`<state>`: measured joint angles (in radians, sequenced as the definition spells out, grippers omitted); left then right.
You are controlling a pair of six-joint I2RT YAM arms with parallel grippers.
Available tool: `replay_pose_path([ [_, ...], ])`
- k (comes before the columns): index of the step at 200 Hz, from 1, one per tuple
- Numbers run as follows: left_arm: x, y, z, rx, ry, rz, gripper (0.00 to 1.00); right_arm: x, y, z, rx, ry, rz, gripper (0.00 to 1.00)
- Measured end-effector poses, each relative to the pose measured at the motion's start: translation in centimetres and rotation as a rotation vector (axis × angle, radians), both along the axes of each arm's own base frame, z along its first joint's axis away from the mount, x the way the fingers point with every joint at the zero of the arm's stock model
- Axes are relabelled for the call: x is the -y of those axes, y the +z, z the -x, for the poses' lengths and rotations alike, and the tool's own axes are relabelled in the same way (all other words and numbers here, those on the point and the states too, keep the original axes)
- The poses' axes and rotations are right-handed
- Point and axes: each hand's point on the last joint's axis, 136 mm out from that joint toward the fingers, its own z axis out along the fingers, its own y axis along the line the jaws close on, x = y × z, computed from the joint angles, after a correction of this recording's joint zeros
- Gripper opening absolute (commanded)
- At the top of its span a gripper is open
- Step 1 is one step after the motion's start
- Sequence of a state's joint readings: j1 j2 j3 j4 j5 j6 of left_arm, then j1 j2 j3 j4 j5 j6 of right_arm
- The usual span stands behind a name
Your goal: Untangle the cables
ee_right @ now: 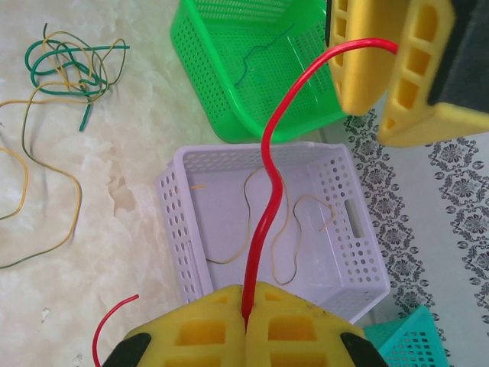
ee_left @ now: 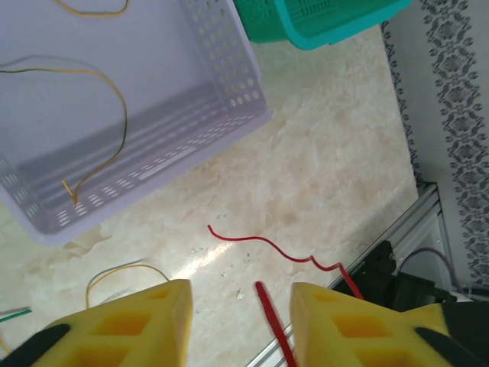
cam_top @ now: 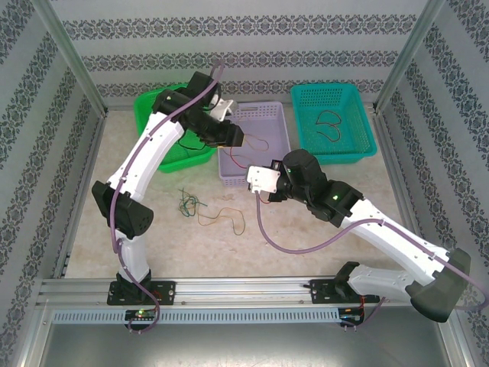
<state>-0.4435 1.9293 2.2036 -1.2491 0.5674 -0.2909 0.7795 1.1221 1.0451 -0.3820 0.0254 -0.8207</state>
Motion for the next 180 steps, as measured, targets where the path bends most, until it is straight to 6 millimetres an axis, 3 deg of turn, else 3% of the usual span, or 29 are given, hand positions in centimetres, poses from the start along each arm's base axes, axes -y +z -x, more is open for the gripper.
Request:
replay_pose_path([
  [28, 0.0, -0.1, 0.0, 0.004, 0.005, -0.014, 0.0, -0.2, -0.1, 0.3, 0.003, 0.012, 0.01, 0.0],
  [90, -0.5, 1.6, -2.4, 0.066, 0.193, 0.018, 0.0, -1.0, -0.3, 1.2, -0.064, 0.018, -0.051, 0.0],
  [116, -0.1, 3.5, -3.2, 0.098, 0.335, 0.145, 0.0, -1.9, -0.1, 2.0, -0.15, 0.019, -0.145, 0.0],
  [148, 1.5, 6.6, -4.8, 0.106, 0.451, 0.342, 0.0, -3.1, 1.6, 2.1, -0.225, 0.003, -0.304, 0.0],
  [180, 2.8, 7.2, -6.2, 0.065, 0.525, 0.473, 0.0, -3.4, 2.5, 1.6, -0.296, -0.037, -0.419, 0.0],
])
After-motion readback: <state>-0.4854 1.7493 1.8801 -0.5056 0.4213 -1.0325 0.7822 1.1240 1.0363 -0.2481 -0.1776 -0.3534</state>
